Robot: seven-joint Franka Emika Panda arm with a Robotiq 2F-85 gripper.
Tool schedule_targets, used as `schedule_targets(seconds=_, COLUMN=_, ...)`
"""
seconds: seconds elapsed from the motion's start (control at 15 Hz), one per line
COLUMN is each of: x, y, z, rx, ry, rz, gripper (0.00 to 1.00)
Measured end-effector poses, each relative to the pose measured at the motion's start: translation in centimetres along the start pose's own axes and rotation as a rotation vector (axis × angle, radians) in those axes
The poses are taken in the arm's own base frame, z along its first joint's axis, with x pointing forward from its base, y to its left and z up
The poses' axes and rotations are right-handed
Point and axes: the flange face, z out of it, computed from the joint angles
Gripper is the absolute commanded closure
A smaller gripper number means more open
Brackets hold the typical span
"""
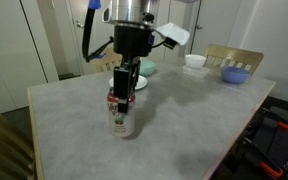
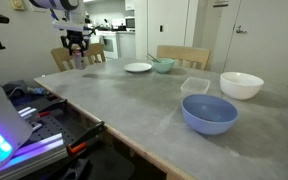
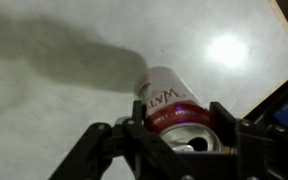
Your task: Move the can from left to right.
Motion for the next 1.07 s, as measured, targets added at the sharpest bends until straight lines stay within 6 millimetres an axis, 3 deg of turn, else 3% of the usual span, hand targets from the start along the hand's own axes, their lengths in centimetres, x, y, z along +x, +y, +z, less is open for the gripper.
schedule_targets(seconds=0.47, x=0.5, y=-1.0, z=4.0, rx=-0.067, ry=-0.061, rz=-0.123, gripper=0.58)
schedule_targets(seconds=0.6, x=1.1, y=-0.7, z=4.1, rx=-0.083, ry=-0.053, rz=-0.129, gripper=0.11)
schedule_targets(seconds=0.8, x=1.6, y=-0.1, z=4.1, rx=-0.091, ry=-0.046, rz=-0.112, gripper=0.00)
schedule_targets(seconds=1.07, x=1.8, y=0.8, z=3.8, rx=-0.097, ry=-0.040, rz=-0.085, gripper=0.00)
